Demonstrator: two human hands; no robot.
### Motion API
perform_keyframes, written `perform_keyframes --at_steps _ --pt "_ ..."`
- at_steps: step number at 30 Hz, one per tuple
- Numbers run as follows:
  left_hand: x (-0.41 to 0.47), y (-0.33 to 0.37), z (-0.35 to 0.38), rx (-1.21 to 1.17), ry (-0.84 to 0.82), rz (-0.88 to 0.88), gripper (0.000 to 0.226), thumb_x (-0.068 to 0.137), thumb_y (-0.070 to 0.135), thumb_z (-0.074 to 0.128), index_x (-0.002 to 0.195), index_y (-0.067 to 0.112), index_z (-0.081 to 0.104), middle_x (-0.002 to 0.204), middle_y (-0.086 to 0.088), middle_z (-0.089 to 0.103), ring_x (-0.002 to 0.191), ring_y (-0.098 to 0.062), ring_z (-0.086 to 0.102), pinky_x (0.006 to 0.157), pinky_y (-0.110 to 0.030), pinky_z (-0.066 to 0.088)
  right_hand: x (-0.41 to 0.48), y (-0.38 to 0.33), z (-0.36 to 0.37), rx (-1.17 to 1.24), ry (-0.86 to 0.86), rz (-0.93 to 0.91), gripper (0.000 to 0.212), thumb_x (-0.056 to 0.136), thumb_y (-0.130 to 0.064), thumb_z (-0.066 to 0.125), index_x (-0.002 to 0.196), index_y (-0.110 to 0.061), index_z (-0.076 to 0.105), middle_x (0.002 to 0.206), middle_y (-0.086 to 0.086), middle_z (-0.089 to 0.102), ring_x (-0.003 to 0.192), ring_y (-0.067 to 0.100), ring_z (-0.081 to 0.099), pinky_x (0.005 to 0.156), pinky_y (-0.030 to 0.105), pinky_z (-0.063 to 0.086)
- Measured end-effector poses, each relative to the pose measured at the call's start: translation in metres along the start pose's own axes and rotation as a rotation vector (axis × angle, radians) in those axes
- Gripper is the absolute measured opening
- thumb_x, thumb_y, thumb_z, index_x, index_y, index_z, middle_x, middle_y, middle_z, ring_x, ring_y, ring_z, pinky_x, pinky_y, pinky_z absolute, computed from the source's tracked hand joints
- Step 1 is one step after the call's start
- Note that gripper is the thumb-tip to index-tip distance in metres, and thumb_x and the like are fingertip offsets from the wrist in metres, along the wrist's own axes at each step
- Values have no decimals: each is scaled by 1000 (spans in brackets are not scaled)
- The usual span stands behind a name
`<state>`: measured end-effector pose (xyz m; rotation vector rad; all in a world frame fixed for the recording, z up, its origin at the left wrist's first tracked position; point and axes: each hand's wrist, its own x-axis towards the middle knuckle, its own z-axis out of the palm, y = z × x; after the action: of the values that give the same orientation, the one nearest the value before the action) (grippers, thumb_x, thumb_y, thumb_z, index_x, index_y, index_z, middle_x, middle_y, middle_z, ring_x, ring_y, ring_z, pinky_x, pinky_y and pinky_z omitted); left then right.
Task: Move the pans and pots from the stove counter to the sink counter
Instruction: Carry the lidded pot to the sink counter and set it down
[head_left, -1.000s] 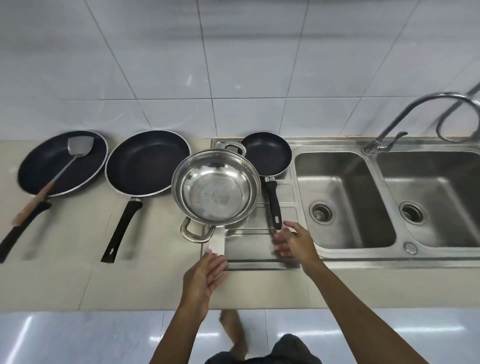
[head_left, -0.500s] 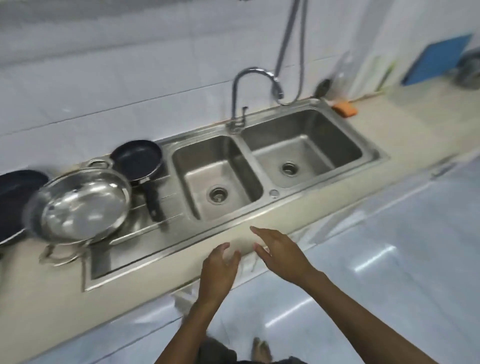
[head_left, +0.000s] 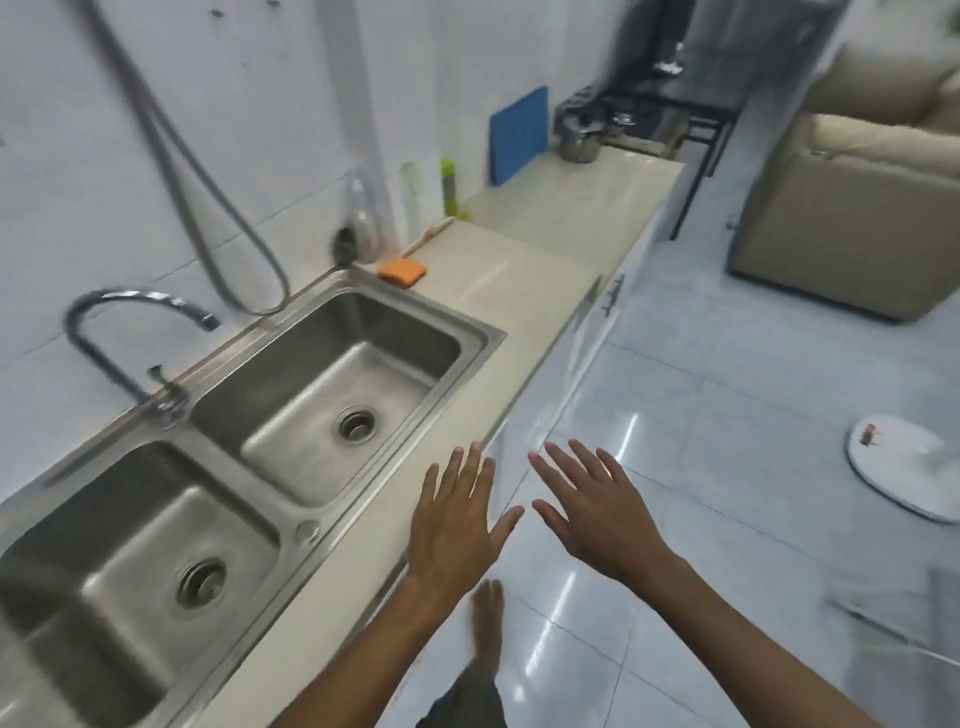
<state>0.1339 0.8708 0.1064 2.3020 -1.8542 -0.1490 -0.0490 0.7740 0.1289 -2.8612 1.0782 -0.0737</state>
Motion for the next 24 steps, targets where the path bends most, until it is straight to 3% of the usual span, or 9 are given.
perform_keyframes --at_steps 5,14,17,22,24 --pt "123 34 11 34 -22 158 78 93 72 40 149 18 52 158 -9 44 147 -29 40 119 -52 20 49 86 -8 -23 -40 196 64 101 -57 27 155 -25 38 159 7 43 146 34 39 118 53 34" --pt "350 76 21 -15 -40 328 82 96 70 31 154 13 43 163 -10 36 151 -27 33 123 -50 22 177 227 -36 8 -12 395 65 100 -58 26 153 -23 44 156 8 47 143 34 44 114 54 39" --pt "418 98 27 -30 8 394 81 96 70 35 151 12 47 161 -11 40 149 -28 37 122 -52 30 209 275 -42 7 4 472 64 102 -58 29 155 -24 39 158 6 43 146 32 39 117 52 35" --pt "525 140 58 -26 -20 420 84 95 74 31 157 17 37 166 -6 28 155 -25 23 125 -48 11 261 369 -41 28 -4 536 69 101 -60 15 155 -24 39 158 6 43 146 32 39 117 53 36" --pt "568 158 71 -23 -33 422 86 94 76 28 158 19 35 167 -5 27 155 -26 23 127 -52 15 286 411 -39 30 -17 528 73 100 -62 9 155 -24 40 159 7 41 146 33 39 117 55 35"
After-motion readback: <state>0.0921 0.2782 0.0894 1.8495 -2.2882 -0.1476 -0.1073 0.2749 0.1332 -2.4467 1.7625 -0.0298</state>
